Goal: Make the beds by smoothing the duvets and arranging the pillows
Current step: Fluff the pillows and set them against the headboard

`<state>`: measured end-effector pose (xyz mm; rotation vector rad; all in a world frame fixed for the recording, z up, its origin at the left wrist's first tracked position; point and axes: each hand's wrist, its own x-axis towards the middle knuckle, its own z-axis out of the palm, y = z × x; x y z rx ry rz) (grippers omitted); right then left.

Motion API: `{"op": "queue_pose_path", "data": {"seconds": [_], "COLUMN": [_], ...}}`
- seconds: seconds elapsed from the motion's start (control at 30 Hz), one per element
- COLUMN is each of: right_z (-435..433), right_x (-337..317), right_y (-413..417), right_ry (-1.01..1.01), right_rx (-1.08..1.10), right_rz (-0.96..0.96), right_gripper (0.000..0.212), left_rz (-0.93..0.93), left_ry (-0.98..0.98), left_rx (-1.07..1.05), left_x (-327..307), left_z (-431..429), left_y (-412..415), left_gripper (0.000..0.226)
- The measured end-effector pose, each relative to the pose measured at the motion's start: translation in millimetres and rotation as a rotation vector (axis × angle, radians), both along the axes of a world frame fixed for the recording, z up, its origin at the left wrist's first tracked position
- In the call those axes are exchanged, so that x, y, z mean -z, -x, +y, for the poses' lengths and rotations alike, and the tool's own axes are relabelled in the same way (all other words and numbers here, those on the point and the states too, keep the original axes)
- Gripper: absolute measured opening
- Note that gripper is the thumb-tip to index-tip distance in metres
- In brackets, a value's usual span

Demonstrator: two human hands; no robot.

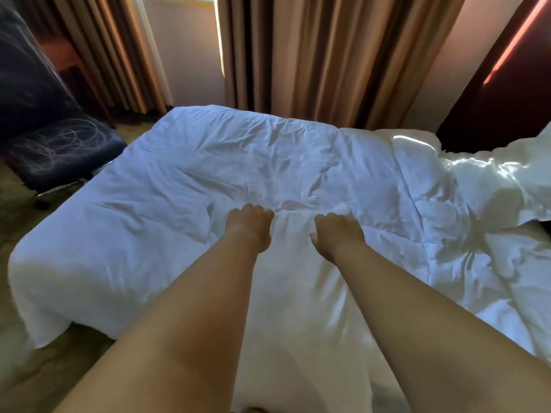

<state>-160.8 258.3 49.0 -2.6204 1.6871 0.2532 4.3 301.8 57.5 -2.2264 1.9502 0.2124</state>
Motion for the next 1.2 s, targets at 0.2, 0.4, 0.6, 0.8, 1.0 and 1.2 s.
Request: {"op": "queue_pose_path", "data": {"seconds": [0.2,0.4,0.6,0.8,1.0,1.2], "right_z": [-108,-208,-263,-278,-268,-241], "right_x": [60,123,177,223,222,181], "right_y": [-49,-94,-105,-100,-98,-78], "right_ry": [-0.133,-0.276,-0.395,-0.609,-0.838,-0.795], "right_rx": [0.050,0.118,0.165,0.121,0.204,0.228], "right_rz": [0.127,0.157,0.245,0.237,0.149,0.118], "right_gripper": [0.035,0.042,0.054,0.067,0.049,0.055], "left_rz": [0.043,0.091,0.152,0.170,0.318,0.338], "left_ry": [-0.186,-0.258,-0.441,-0.624,-0.905,-0.744], "left_rx": [0.001,0.011,0.092,0.140,0.070,0.049], "left_x": [83,150,209,248,249,210], "left_z": [-112,-220,-289,-299,-296,-264], "left_y": [-55,-98,-98,-88,-83,-65], "left_gripper": [0.036,0.038,0.067,0.081,0.062,0.108]}}
